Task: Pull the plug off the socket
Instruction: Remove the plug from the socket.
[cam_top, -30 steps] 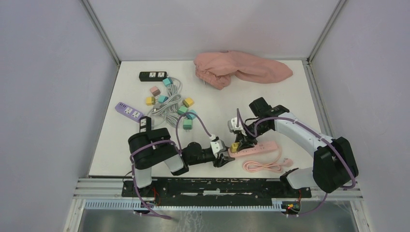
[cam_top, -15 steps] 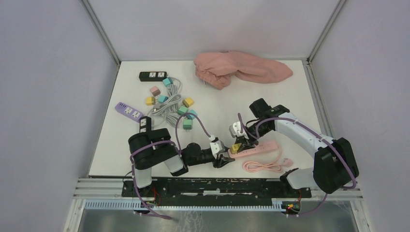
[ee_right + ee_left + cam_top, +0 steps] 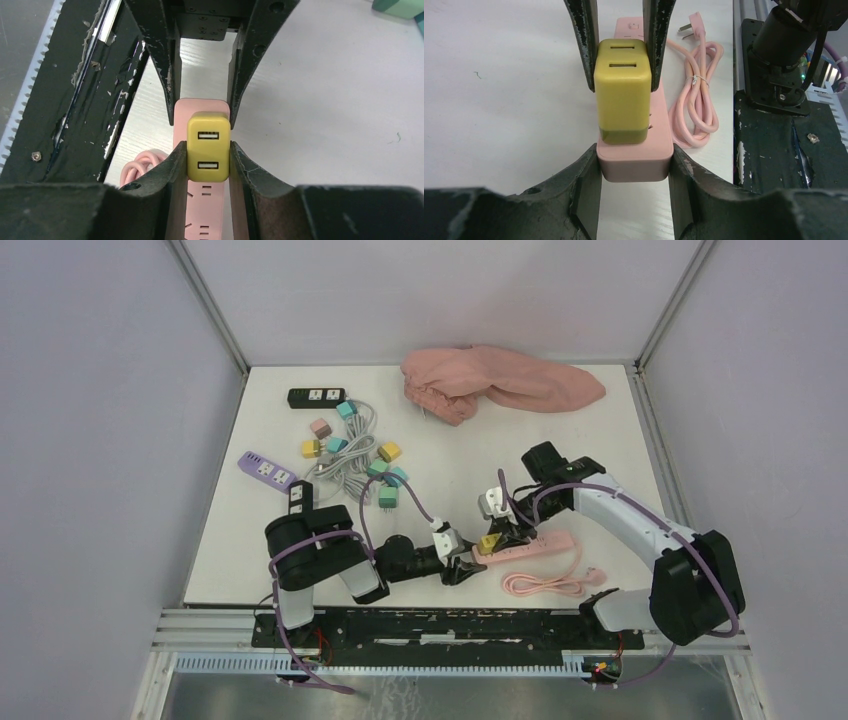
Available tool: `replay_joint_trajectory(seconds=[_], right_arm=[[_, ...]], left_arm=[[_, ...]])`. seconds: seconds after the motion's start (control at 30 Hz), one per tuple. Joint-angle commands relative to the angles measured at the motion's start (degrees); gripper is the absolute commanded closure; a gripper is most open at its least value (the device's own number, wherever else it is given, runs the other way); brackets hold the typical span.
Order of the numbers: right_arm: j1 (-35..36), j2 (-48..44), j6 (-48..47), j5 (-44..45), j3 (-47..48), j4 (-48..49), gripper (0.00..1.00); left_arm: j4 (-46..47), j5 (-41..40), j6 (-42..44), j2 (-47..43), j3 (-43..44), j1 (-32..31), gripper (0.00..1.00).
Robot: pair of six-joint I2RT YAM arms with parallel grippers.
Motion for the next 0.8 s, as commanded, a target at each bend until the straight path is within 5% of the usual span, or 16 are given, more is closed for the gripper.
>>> replay_joint_trajectory(seconds=[0.0, 0.13, 0.4, 0.6, 0.77], right_arm=[[-0.5, -2.2, -10.6, -3.6, 0.8, -7.9, 1.0], [3.4, -1.2, -10.2, -7.1, 1.0, -7.8, 1.0], [1.8, -1.9, 10.0, -7.9, 1.4, 6.2, 1.0], [-1.6, -3.6, -2.6, -3.5, 2.1, -3.6, 1.0], [-0.5, -2.4, -14.4, -9.5, 1.9, -12.8, 1.0]], left_arm=[[2.8, -1.6, -2.0, 0.8, -0.4, 0.3, 0.97], [2.7, -1.5, -2.1, 0.7, -0.3, 0.3, 0.97], [2.4, -1.7, -2.2, 0.9, -0.2, 0.3, 0.97], [2.5, -1.7, -2.2, 0.8, -0.3, 0.4, 0.97], [2.9, -1.3, -2.2, 1.0, -0.4, 0.4, 0.97]])
